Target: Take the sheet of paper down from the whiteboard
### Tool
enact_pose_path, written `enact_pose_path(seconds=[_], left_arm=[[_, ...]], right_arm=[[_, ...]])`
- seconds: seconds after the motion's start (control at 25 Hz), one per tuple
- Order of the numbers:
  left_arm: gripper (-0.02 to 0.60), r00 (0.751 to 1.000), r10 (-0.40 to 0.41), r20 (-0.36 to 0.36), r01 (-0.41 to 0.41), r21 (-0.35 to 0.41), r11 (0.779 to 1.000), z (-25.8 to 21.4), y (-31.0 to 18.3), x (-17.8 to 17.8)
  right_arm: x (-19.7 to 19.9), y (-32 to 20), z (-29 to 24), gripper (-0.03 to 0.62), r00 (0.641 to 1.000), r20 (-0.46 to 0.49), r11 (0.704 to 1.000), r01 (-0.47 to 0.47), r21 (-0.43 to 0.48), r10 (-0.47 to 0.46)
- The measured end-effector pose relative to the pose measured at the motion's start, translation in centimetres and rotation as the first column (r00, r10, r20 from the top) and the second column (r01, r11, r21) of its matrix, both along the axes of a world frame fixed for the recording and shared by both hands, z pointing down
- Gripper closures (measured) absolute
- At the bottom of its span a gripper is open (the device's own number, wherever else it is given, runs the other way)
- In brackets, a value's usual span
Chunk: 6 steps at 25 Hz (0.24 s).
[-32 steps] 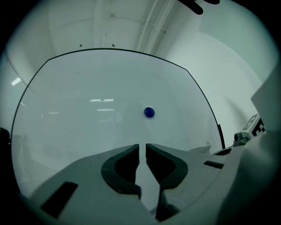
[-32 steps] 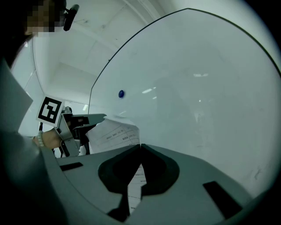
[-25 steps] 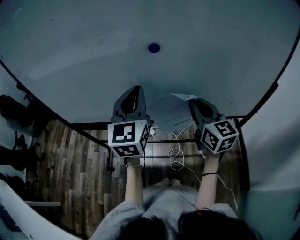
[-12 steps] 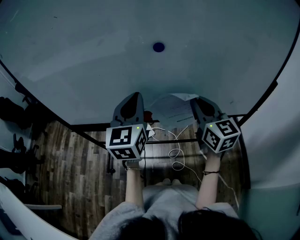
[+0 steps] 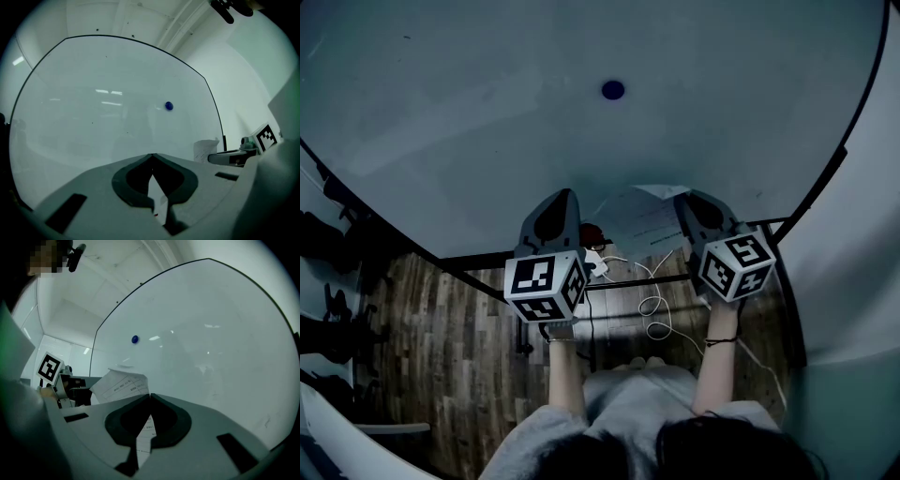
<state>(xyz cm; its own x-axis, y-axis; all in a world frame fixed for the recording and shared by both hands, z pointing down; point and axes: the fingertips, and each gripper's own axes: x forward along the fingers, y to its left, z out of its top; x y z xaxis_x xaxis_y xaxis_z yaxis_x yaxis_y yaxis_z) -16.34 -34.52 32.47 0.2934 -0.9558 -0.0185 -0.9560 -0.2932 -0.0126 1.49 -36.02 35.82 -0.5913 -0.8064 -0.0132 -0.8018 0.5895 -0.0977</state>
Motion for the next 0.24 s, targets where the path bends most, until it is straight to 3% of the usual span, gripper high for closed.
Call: enact_pose_path(seconds=[0.24], left_arm=[[0.575, 1.000, 0.011, -0.005, -0.011, -0.016, 1.000, 0.91, 0.09, -0.19]], right_arm=[[-0.54, 0.32, 0.78, 0.594, 1.000, -0.022, 1.000, -0.006, -0.006, 0.006]])
